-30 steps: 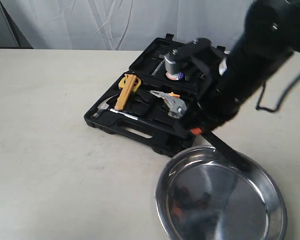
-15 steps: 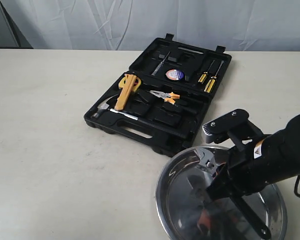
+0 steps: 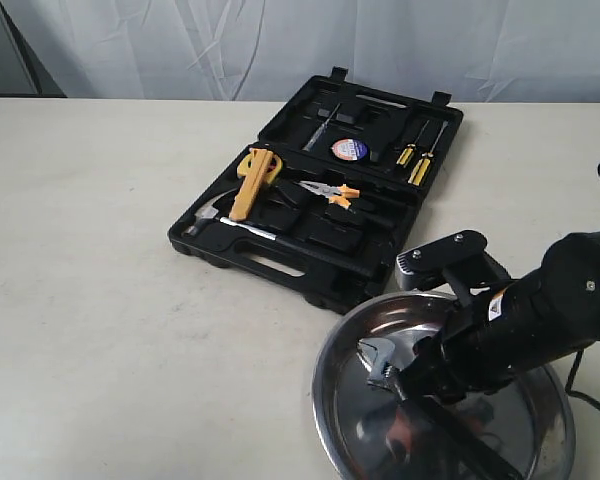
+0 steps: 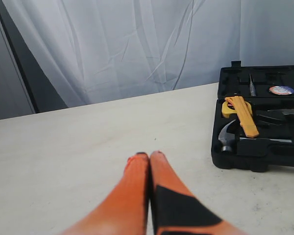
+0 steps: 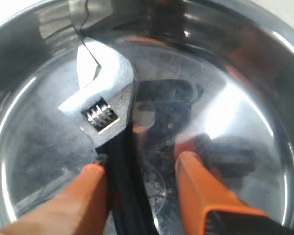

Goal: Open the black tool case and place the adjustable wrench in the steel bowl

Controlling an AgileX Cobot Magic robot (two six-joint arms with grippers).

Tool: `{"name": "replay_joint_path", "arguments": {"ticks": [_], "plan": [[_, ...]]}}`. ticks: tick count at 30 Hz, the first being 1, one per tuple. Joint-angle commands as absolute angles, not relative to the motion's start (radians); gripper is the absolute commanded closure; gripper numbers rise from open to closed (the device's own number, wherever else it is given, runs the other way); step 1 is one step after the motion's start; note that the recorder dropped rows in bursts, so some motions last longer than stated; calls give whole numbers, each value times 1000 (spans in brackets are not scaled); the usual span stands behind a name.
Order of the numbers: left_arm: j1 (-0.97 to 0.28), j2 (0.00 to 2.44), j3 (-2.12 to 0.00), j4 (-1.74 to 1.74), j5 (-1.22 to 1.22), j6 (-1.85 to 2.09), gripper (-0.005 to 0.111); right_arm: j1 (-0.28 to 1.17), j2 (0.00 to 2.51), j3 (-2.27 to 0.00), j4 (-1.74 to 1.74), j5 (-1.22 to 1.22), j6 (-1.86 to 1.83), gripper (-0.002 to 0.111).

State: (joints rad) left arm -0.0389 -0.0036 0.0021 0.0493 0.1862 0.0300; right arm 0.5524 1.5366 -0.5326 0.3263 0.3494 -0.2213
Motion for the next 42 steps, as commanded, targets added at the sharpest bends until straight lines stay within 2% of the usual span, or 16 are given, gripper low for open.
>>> {"name": "replay_joint_path", "arguments": {"ticks": [1, 3, 4, 7, 13, 22, 27, 31, 35, 42], "plan": [[-43, 0, 0, 47, 180, 30, 106, 549, 1510, -535, 353, 393, -223, 82], [-43, 0, 0, 47, 180, 30, 106, 549, 1460, -535, 371, 421, -225, 104], [-43, 0, 0, 47, 180, 30, 106, 549, 1432, -535, 371, 426, -225, 109], [-43, 0, 0, 47, 180, 30, 106, 549, 1329, -535, 372, 449, -225, 109], [-43, 0, 0, 47, 180, 30, 106, 549, 946, -535, 460, 530, -225, 109], [-43, 0, 0, 47, 180, 30, 106, 549, 734, -533, 471, 530, -227, 109], [-43, 0, 0, 47, 180, 30, 106, 549, 597, -462, 422, 410, -228, 109], [-43, 0, 0, 47, 180, 30, 106, 544, 462, -324, 394, 138, -230, 109], [-43, 0, 0, 47, 180, 30, 106, 439, 305, -155, 395, -67, -230, 109], [-43, 0, 0, 47, 180, 30, 106, 212, 74, -9, 416, -35, -230, 109]]}}
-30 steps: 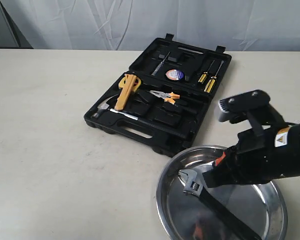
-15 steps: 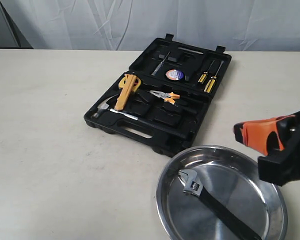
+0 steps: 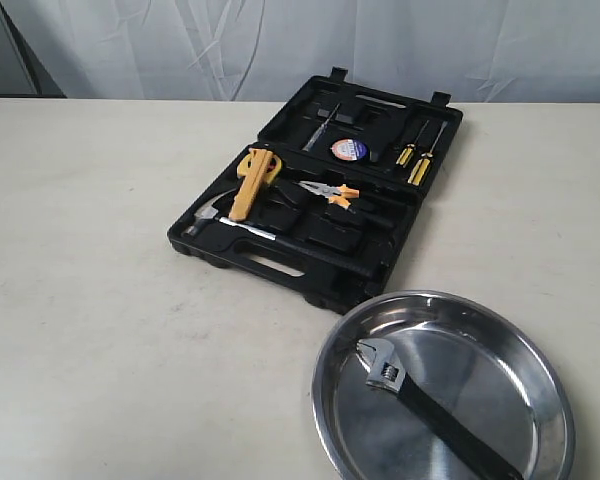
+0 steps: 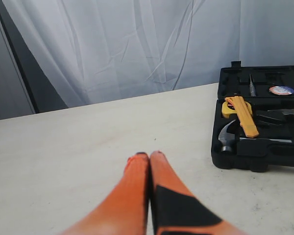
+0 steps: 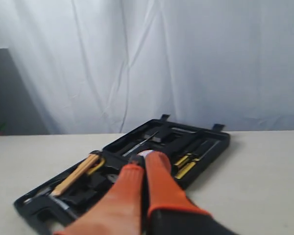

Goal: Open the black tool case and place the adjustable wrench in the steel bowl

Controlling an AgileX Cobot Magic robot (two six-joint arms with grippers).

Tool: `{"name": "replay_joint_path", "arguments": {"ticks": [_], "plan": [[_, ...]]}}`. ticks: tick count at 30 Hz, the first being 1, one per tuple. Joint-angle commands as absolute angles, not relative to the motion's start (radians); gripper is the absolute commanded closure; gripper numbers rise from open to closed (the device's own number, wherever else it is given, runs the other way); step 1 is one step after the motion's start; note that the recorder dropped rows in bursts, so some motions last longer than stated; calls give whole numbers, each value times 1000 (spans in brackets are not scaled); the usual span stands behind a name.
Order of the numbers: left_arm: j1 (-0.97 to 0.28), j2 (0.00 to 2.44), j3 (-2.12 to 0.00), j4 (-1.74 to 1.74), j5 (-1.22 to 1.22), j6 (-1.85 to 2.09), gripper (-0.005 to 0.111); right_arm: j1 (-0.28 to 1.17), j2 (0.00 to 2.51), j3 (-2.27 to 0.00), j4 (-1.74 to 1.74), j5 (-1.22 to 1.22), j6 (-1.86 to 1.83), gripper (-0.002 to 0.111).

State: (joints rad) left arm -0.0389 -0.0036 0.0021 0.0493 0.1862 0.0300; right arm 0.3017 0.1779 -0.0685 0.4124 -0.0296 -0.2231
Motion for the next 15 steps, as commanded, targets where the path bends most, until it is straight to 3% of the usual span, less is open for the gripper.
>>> {"name": "replay_joint_path", "arguments": {"ticks": [1, 4, 15], "plan": [[-43, 0, 0, 47, 180, 30, 106, 196, 40, 0, 416, -35, -230, 109], [-43, 0, 0, 47, 180, 30, 106, 149, 0, 0, 354, 64, -239, 109], [-43, 0, 0, 55, 180, 30, 106, 70, 0, 0, 298, 19, -252, 109]]}}
